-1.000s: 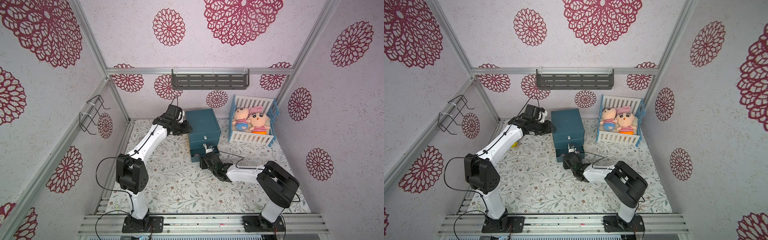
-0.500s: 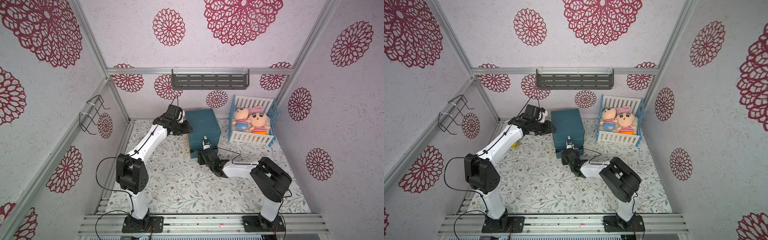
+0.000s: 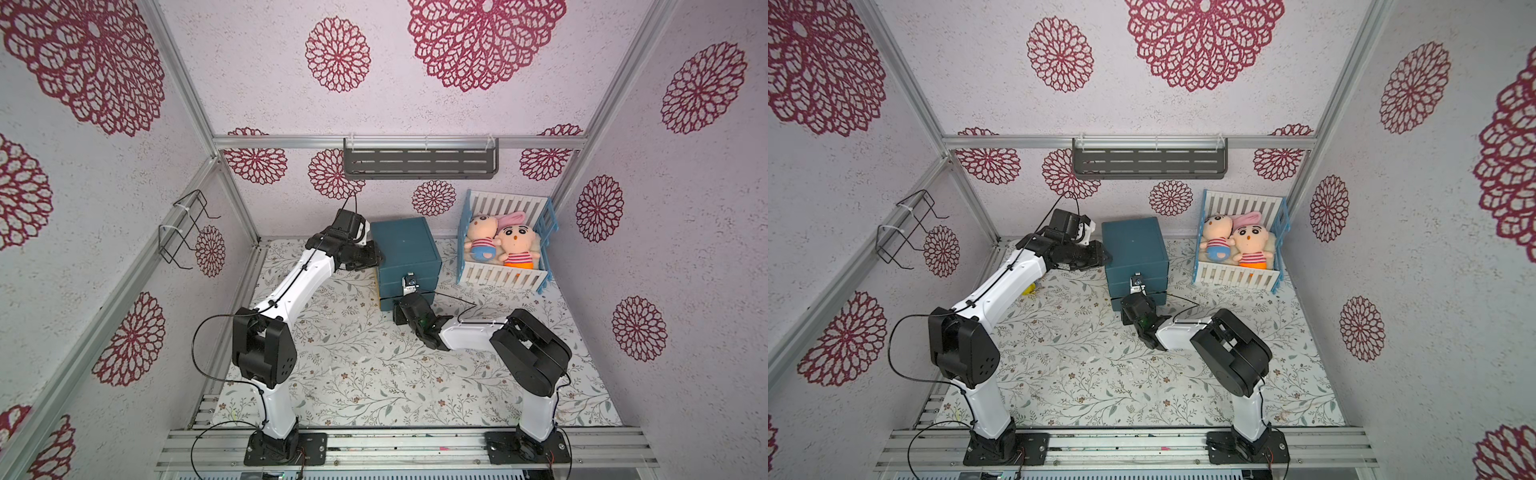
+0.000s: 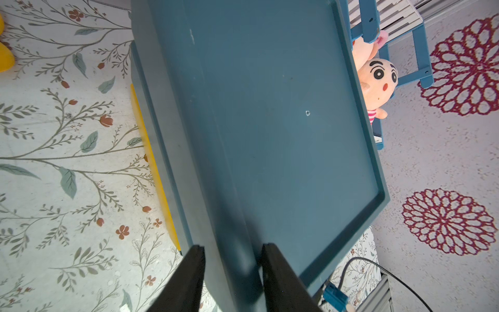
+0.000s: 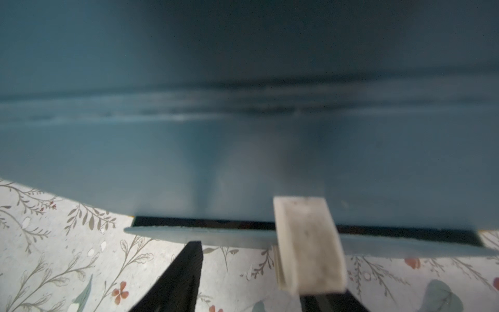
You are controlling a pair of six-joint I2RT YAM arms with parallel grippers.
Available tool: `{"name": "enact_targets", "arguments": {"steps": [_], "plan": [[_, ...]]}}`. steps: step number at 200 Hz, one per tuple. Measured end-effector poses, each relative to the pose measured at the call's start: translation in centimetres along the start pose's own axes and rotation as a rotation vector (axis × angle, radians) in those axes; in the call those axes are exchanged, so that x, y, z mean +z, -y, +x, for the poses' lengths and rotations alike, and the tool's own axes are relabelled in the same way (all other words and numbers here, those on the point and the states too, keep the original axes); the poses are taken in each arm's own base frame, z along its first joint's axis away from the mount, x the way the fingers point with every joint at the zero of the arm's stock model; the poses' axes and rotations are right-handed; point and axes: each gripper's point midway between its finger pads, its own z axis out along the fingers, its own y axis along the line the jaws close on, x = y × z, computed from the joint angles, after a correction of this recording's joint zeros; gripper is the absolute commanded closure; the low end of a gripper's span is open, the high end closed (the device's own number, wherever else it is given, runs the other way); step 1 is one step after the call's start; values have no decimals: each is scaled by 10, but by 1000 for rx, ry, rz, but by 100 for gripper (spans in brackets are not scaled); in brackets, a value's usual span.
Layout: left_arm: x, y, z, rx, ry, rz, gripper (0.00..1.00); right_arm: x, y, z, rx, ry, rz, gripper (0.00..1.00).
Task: Place the transparent tape into the drawer according to color
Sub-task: Close the drawer in the storage box.
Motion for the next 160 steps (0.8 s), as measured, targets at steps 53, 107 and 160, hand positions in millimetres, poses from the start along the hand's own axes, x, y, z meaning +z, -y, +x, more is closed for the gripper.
{"name": "enact_targets", "arguments": {"steps": [53,107,160], "plan": [[0,0,0,4,-1,1,59,3,0,-1,-2,11,5,39],[0,0,0,8,-1,2,59,5,1,-3,3,25,10,39],[-2,-2,3,9,-6,-7,33,-6,6,0,21,27,5,15]]}}
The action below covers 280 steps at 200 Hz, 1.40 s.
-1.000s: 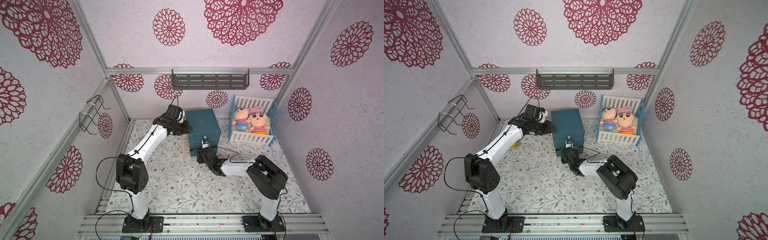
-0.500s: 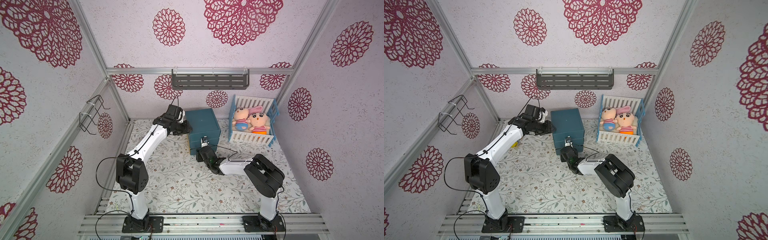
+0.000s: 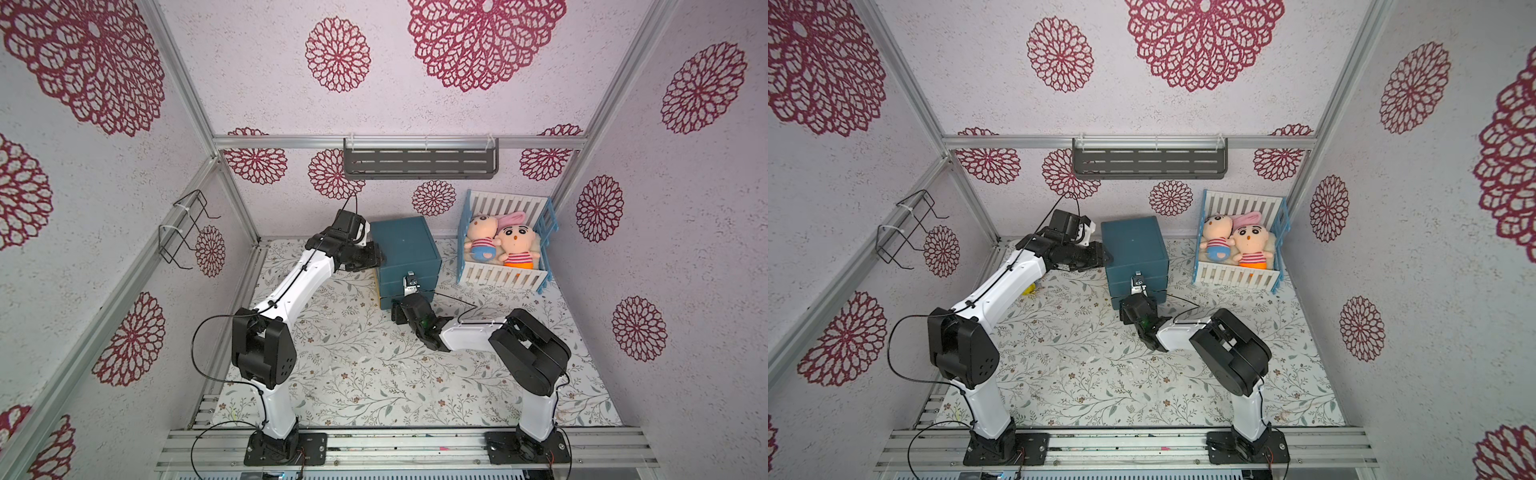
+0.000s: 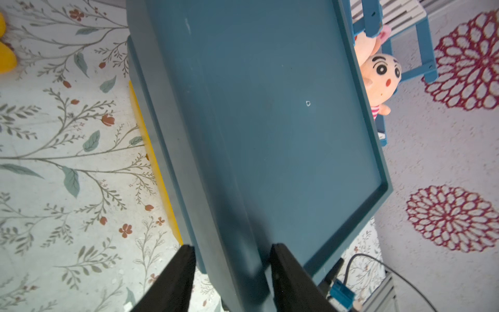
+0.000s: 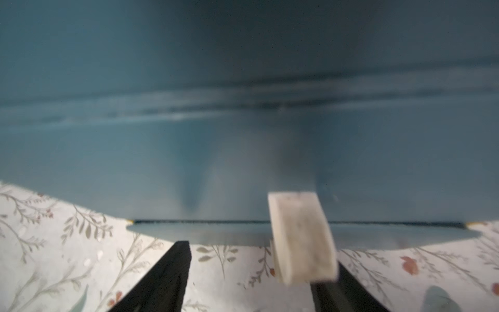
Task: Place the transparent tape into the drawer according to color
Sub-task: Close the drawer in the storage box, then reset both arms
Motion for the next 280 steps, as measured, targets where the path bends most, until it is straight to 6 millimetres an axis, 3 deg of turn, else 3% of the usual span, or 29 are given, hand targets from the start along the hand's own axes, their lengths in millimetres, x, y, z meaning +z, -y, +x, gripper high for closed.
{"name": "enact_targets", "arguments": {"steps": [30,62,119,141,204,243,280], "plan": [[-5,0,0,0,6,-7,16,-29,7,-7,21,4,-21,1],[-21,-1,0,5,41,-30,0,-66,9,-27,53,24,-71,1],[-87,-21,11,27,197,-162,3,-119,33,-41,72,10,-113,1],[-101,-44,25,38,243,-257,3,-133,52,-45,73,20,-91,1],[-111,-124,69,72,319,-534,3,-158,117,-63,75,140,59,1],[-129,-152,71,123,459,-642,3,-152,173,-74,100,201,220,1],[-137,-181,64,131,546,-731,3,-151,218,-53,91,259,350,2]]}}
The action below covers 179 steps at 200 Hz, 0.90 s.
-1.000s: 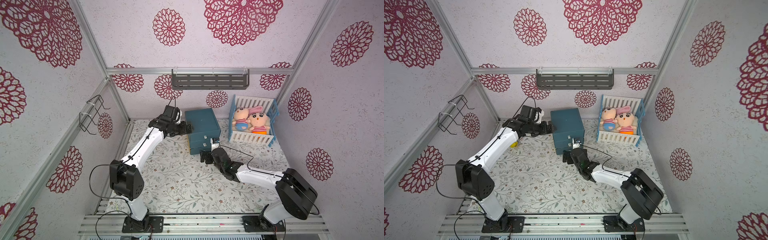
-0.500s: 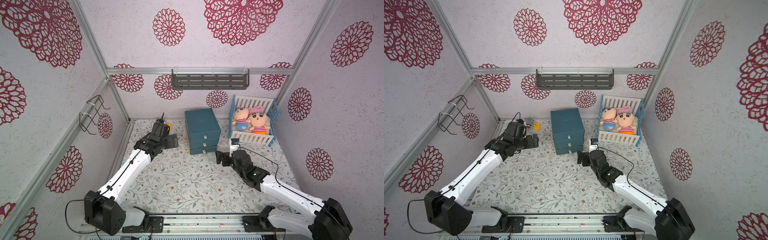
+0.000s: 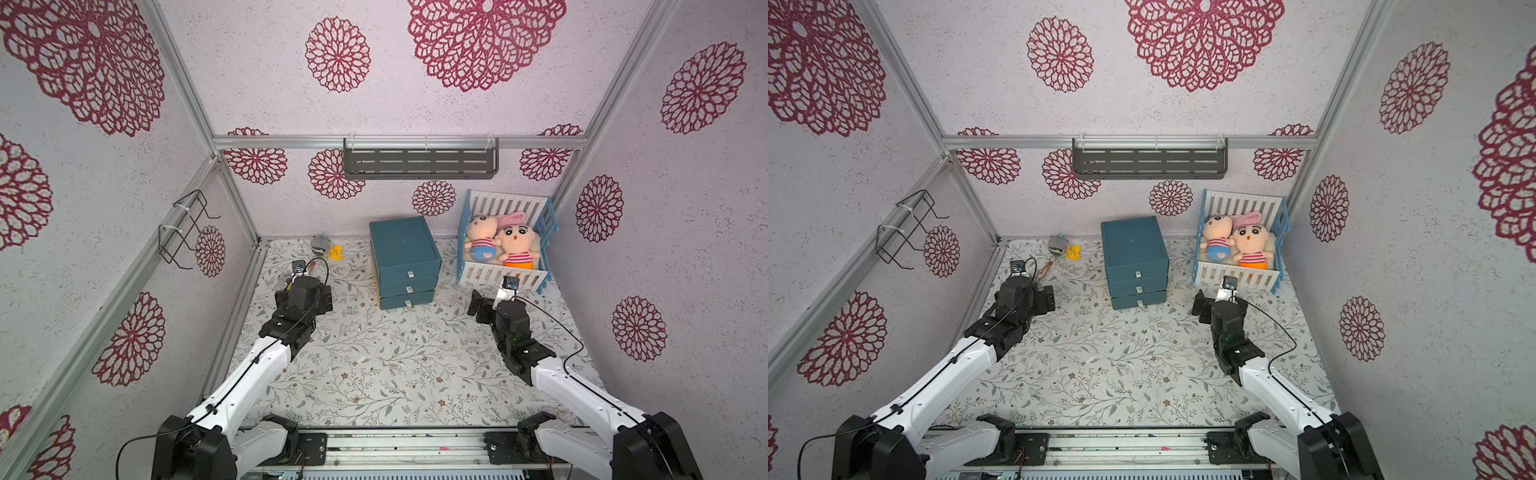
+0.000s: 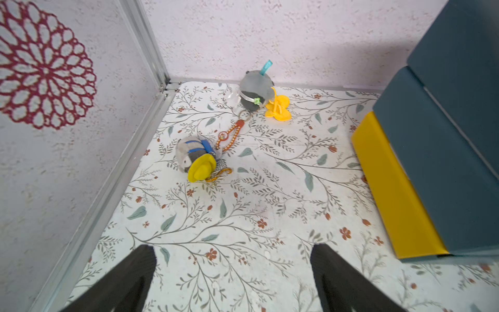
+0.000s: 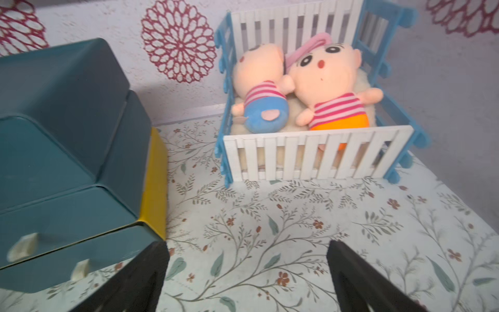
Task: Place the transparent tape into the drawer according to color
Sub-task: Reset both arms
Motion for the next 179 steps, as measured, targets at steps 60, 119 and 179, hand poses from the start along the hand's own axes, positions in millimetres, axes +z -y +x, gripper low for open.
{"name": "enact_targets", "arguments": {"steps": [60,119,179], "plan": [[30,-63,2,-49,105,-121,3,11,39,6,-90,138,134,2],[73,-74,62,-18,95,-117,3,13,47,0,-104,260,148,2],[91,-77,60,-76,211,-57,3,10,52,25,-114,283,127,2]]}}
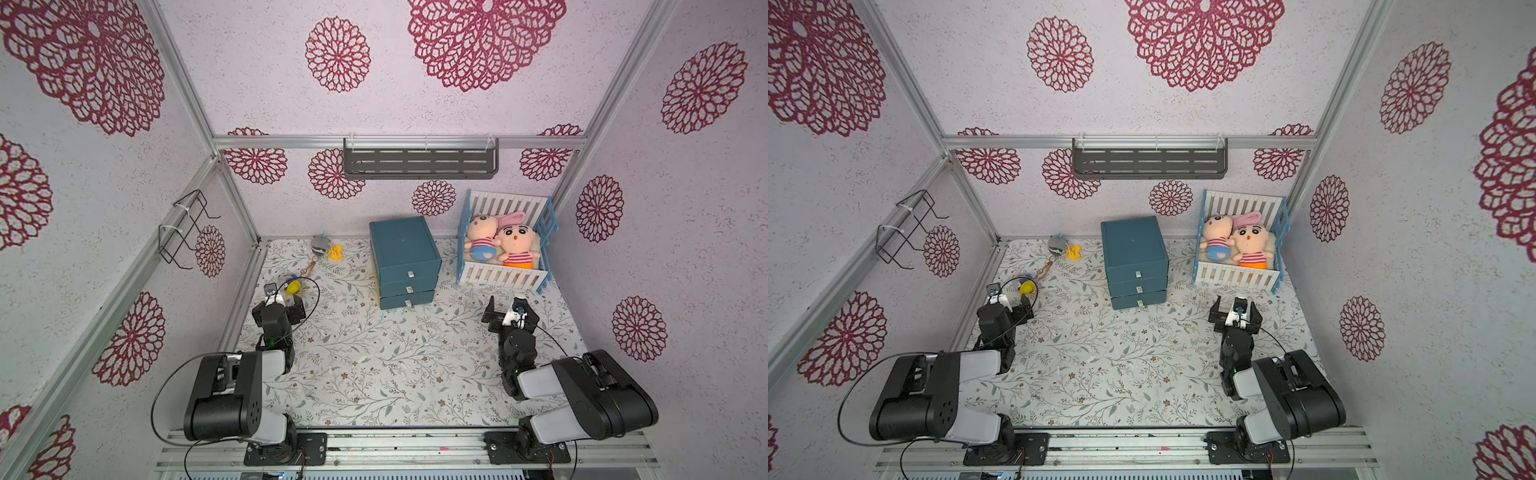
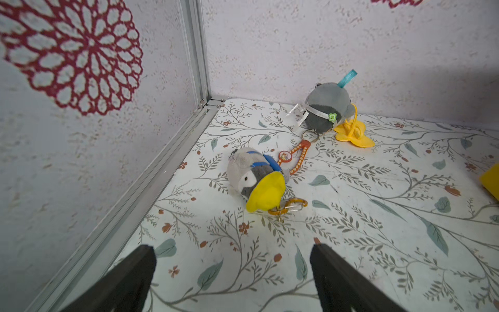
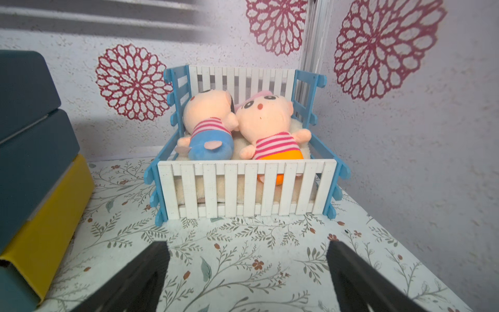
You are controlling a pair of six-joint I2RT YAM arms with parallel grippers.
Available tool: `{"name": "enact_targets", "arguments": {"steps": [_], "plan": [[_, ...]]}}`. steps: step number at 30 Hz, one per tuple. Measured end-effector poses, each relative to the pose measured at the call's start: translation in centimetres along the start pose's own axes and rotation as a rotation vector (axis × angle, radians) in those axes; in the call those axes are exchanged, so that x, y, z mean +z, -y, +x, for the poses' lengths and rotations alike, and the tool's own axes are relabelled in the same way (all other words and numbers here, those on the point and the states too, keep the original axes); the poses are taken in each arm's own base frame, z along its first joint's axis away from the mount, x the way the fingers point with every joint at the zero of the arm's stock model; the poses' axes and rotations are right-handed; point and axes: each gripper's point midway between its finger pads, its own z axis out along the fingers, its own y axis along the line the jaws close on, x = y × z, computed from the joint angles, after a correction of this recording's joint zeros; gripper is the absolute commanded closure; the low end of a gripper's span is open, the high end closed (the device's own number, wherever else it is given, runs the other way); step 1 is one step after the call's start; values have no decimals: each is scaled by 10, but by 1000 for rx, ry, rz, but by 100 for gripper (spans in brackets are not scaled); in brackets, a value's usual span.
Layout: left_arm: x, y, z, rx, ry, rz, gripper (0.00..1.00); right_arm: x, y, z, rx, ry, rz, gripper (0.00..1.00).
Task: Place the transparent tape into the drawer according to color
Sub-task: Reset both arms
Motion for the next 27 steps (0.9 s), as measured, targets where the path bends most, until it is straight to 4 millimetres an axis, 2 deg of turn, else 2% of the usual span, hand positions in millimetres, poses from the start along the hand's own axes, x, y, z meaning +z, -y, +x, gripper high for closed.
{"name": "enact_targets", "arguments": {"steps": [3,6,8,12,18,27], "plan": [[3,3,6,0,-8,20,3,-2,2,-2,12,22,-12,1],[4,6,0,-3,6,31,3,0,6,-10,32,66,-10,1],[5,7,-3,-5,14,35,3,1,4,-6,26,55,-21,1],[7,9,-8,-7,24,44,3,-4,2,-10,35,83,-36,1],[7,11,-9,-8,25,54,3,-18,-1,16,-23,11,-63,1],[7,11,-9,-7,24,55,3,-13,-4,8,-18,38,-58,1]]}}
